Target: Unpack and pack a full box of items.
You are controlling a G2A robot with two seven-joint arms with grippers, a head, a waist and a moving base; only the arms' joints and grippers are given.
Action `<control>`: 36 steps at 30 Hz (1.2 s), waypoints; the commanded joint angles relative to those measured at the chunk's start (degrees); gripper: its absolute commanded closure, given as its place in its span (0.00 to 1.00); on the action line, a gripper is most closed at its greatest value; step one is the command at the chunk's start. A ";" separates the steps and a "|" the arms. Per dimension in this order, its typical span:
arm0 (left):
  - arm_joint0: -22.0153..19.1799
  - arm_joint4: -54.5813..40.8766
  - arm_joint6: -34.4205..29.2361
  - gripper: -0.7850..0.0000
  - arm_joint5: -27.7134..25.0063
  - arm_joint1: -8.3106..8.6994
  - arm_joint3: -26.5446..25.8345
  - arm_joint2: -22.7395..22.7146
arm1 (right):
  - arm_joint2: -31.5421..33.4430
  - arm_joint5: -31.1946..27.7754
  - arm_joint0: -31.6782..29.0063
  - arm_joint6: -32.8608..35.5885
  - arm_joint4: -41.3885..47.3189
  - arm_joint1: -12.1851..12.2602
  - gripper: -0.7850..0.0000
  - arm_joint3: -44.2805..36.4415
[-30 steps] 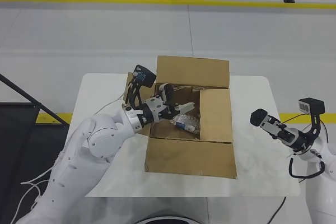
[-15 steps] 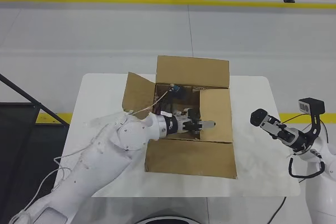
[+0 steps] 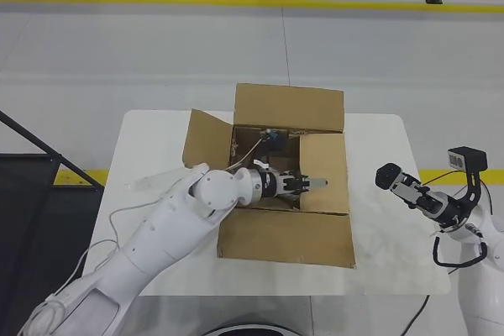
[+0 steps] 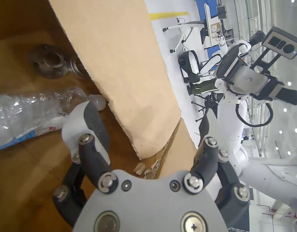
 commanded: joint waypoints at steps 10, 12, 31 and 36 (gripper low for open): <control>-1.93 -3.18 0.95 0.00 -3.90 -2.25 5.71 2.00 | 0.00 0.00 0.00 0.00 0.00 0.00 0.00 0.00; -2.15 -3.66 0.90 0.00 -4.37 -2.52 5.96 1.97 | 0.00 0.00 0.00 0.00 0.00 0.00 0.00 0.00; -1.13 -1.99 2.12 0.00 -4.96 -2.68 -1.54 -1.92 | 4.47 -0.24 -3.15 -4.77 1.72 1.11 0.00 -0.85; -2.89 -1.37 4.00 0.00 -4.45 -3.72 -2.50 -0.58 | 6.69 -0.91 -4.47 -5.59 3.19 1.72 0.00 0.53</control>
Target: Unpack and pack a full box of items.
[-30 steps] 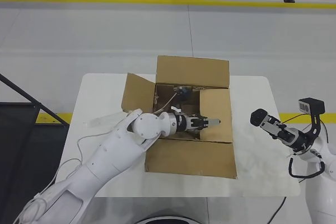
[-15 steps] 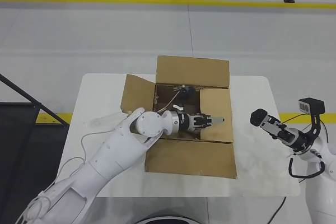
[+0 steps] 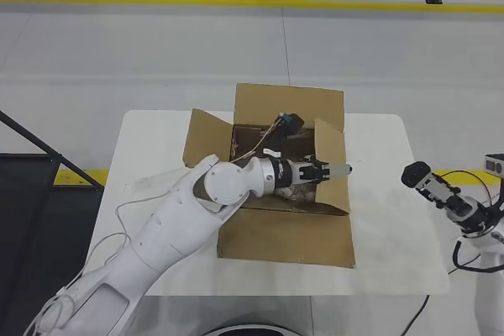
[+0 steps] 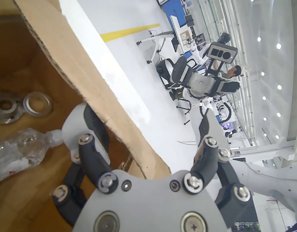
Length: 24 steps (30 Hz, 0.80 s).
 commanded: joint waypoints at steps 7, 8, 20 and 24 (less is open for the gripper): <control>-4.55 -1.00 3.99 0.00 -1.48 -3.20 4.37 4.93 | 3.62 -1.68 -2.72 -1.96 2.36 0.81 0.00 1.68; -5.21 -1.34 4.53 0.00 -2.11 -3.76 5.27 5.73 | 4.21 -1.88 -3.12 -2.28 2.58 0.92 0.00 1.84; -12.44 -5.31 7.38 0.00 -6.99 -10.84 18.88 13.36 | 8.00 -2.21 -5.69 -3.86 4.31 1.71 0.00 3.38; -14.08 -6.69 6.38 0.00 -7.73 -13.01 23.45 14.91 | 8.00 -2.21 -5.69 -3.86 4.31 1.71 0.00 3.38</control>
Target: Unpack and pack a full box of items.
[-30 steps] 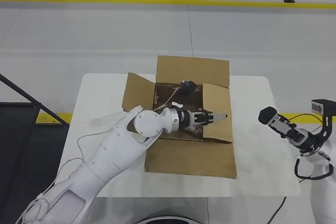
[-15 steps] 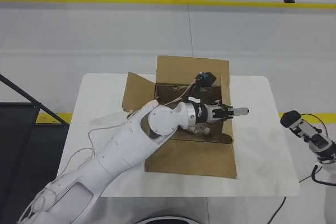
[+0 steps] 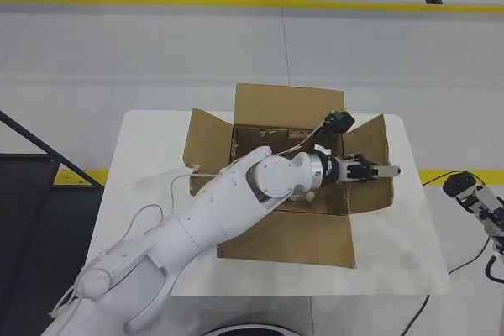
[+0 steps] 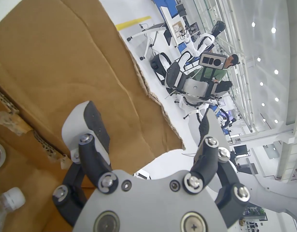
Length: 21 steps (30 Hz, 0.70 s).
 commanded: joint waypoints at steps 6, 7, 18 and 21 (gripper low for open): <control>-2.48 -1.77 -2.48 0.00 -0.16 -3.77 7.44 2.42 | 0.00 0.00 0.00 0.00 0.00 0.00 0.00 0.00; -2.79 -1.94 -2.78 0.00 -0.16 -4.29 8.39 2.69 | 0.00 0.00 0.00 0.00 0.00 0.00 0.00 0.00; -4.45 -3.59 -4.24 0.00 -3.43 -8.21 16.36 2.62 | 0.00 0.00 0.00 0.00 0.00 0.00 0.00 0.00; -4.46 -3.64 -4.34 0.00 -4.44 -8.71 17.42 2.07 | 0.00 0.00 0.00 0.00 0.00 0.00 0.00 0.00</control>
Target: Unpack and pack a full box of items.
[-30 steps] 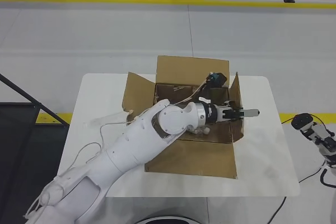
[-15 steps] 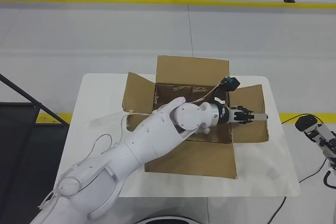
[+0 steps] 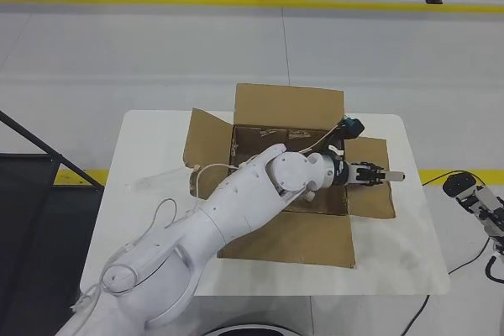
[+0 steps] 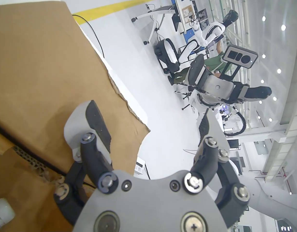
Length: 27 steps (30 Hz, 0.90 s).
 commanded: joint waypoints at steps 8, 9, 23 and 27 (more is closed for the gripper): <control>-0.35 2.21 0.69 0.00 -2.63 0.15 -1.58 -3.14 | -0.15 0.33 -0.19 -2.59 -2.39 0.09 0.00 -2.38; -0.38 3.11 1.10 0.00 -2.83 0.49 -2.31 -3.80 | -0.32 0.32 -0.14 -3.32 -3.18 0.14 0.00 -3.42; 23.60 23.60 0.01 0.00 7.15 13.83 -46.05 -31.47 | -7.37 2.96 10.03 -4.56 -23.97 2.20 0.00 -16.27; 35.17 27.82 -2.75 0.00 10.50 16.39 -62.11 -40.73 | -12.69 4.30 14.54 -3.34 -30.15 2.73 0.00 -18.75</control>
